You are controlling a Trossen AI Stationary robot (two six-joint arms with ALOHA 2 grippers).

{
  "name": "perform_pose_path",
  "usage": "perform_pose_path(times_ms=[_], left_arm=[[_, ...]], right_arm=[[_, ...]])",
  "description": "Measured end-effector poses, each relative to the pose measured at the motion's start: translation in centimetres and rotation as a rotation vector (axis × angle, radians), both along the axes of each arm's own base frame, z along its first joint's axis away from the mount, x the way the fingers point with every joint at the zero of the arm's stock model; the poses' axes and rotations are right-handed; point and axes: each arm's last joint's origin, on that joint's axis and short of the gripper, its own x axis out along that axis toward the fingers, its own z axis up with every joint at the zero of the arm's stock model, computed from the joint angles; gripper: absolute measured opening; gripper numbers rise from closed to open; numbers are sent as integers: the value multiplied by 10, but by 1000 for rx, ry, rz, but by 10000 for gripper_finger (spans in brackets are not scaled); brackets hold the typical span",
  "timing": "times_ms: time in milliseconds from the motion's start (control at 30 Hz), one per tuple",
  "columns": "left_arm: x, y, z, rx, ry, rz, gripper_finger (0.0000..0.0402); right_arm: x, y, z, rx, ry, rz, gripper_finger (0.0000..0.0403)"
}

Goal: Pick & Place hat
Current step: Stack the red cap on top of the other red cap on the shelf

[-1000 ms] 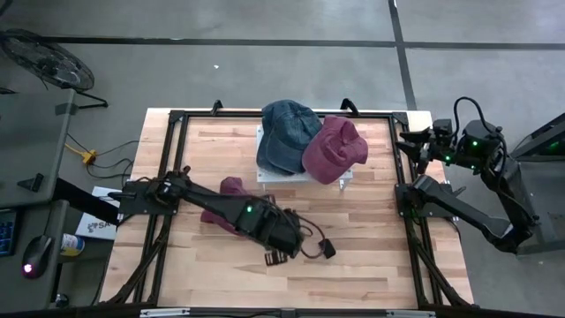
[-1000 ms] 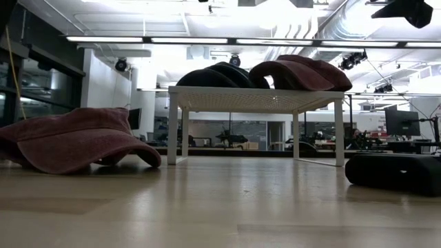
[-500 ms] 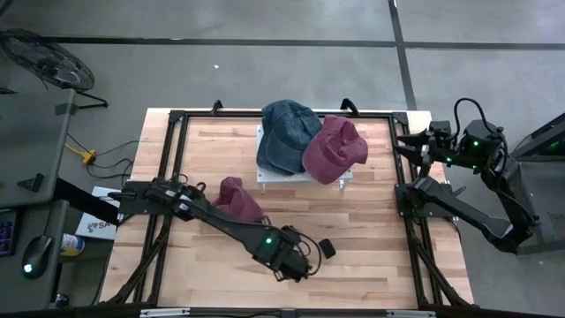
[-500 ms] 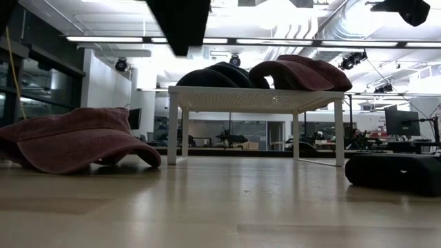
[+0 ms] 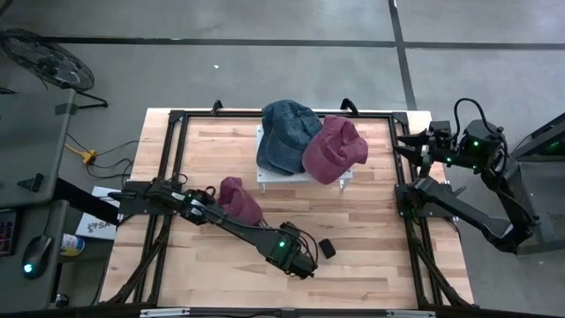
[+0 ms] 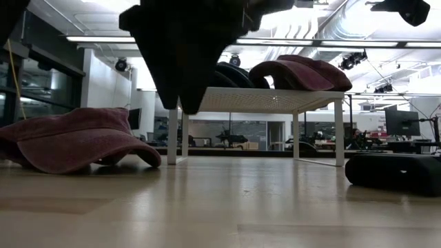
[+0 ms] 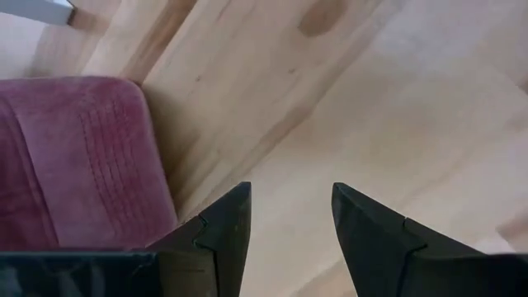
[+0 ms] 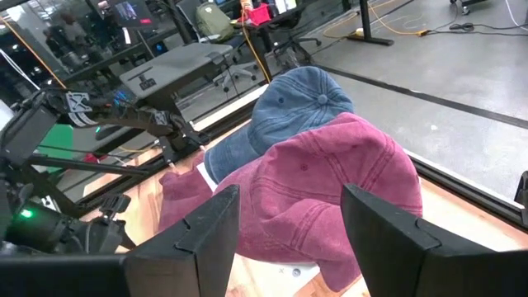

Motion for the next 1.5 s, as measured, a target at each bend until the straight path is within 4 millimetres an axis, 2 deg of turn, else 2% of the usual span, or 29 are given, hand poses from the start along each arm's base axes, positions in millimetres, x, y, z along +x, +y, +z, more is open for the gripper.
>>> perform_pose_path(times_ms=[267,600,800,1500], left_arm=[[1,5,-15,12,46,36,165],[0,5,-15,-6,58,37,165],[-1,3,-15,-75,86,57,165],[2,18,12,-137,14,184,165]], right_arm=[[0,0,0,3,3,0,204],[0,0,-1,20,0,-4,204],[0,0,-1,14,3,-3,204],[0,1,-1,11,0,26,204]])
